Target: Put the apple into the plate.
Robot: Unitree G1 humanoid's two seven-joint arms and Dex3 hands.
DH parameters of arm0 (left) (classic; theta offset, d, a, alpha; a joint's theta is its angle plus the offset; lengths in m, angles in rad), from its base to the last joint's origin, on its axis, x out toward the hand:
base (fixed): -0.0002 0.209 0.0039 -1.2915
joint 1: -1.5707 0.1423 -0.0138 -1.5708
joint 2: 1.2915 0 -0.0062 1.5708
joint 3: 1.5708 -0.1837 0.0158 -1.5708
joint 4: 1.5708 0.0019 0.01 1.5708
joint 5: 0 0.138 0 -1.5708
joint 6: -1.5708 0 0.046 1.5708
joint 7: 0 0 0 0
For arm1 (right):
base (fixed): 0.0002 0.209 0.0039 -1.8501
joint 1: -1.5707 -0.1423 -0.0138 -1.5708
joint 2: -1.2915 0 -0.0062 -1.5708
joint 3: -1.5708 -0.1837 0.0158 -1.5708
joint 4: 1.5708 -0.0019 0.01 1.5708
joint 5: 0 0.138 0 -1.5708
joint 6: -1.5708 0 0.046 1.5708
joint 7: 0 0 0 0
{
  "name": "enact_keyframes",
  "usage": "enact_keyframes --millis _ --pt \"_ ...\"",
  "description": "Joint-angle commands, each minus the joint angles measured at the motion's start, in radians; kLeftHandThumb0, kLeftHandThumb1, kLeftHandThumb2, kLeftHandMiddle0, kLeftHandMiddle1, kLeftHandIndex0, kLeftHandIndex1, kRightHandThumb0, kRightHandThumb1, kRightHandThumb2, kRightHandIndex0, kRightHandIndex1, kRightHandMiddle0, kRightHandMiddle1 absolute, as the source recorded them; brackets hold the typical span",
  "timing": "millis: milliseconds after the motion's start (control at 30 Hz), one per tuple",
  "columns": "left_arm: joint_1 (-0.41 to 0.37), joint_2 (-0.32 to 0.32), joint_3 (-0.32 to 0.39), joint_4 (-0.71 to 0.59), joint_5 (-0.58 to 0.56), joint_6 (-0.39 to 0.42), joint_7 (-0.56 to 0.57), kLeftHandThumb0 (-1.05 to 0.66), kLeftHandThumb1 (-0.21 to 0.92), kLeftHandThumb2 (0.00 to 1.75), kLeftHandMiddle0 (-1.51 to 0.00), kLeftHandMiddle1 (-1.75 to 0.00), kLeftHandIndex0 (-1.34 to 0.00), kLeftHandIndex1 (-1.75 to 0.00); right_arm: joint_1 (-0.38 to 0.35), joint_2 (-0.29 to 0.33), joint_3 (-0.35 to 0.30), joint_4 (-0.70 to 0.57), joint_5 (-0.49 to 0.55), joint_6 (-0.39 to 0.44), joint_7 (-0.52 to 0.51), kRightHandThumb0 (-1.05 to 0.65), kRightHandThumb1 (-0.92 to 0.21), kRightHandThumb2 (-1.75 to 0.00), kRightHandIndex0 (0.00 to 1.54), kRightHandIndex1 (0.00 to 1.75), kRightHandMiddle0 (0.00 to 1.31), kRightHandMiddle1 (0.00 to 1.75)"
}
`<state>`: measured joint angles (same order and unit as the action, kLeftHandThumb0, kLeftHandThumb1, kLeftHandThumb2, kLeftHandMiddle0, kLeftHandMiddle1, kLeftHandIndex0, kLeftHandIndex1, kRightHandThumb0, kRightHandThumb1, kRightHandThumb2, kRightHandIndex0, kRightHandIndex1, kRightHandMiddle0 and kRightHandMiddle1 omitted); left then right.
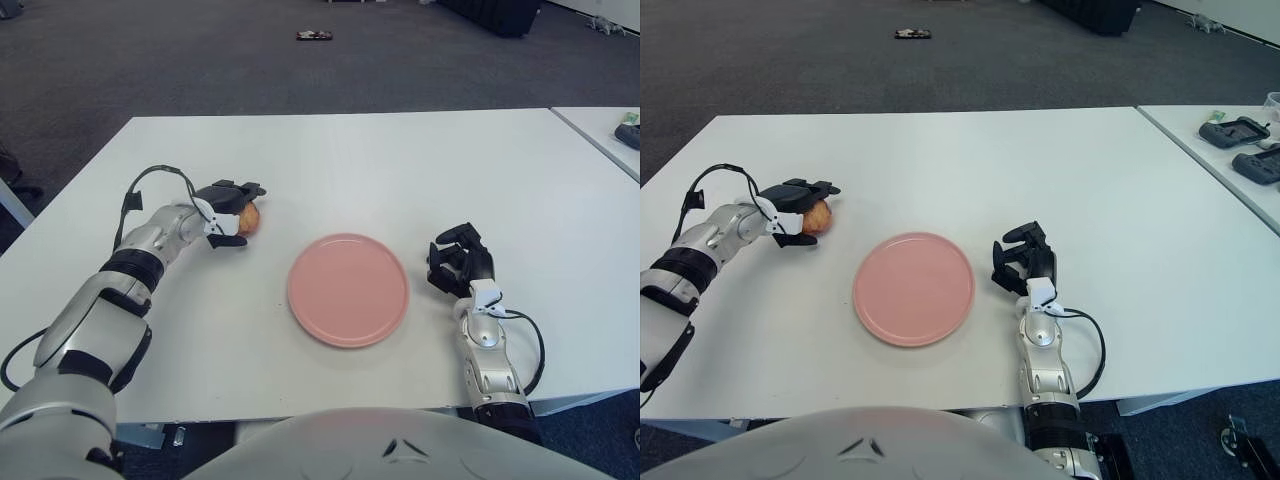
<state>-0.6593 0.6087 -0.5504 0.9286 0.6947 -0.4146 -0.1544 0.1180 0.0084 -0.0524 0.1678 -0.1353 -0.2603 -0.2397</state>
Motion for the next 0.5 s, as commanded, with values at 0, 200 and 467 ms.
enact_keyframes --millis 0,200,467 --pt "0.056 0.007 -0.051 0.021 0.044 -0.016 -0.062 -0.82 0.37 0.99 0.0 -1.0 0.0 -1.07 0.006 -0.009 -0.017 0.003 0.005 0.005 -0.001 -0.4 -0.57 -1.0 0.63 1.49 0.41 1.75" --pt "0.054 0.012 -0.055 0.02 0.034 -0.035 -0.076 -0.7 0.22 1.19 0.0 -1.6 0.0 -1.59 0.006 -0.01 -0.02 0.003 0.007 0.013 0.001 -0.4 -0.58 -1.0 0.63 1.49 0.41 1.75" --pt "0.074 0.003 -0.024 0.02 -0.006 -0.014 -0.067 -0.54 0.13 1.29 -0.33 -1.74 -0.22 -1.74 0.004 -0.009 -0.023 0.01 0.01 -0.002 0.0 -0.4 -0.57 -1.01 0.63 1.49 0.41 1.75"
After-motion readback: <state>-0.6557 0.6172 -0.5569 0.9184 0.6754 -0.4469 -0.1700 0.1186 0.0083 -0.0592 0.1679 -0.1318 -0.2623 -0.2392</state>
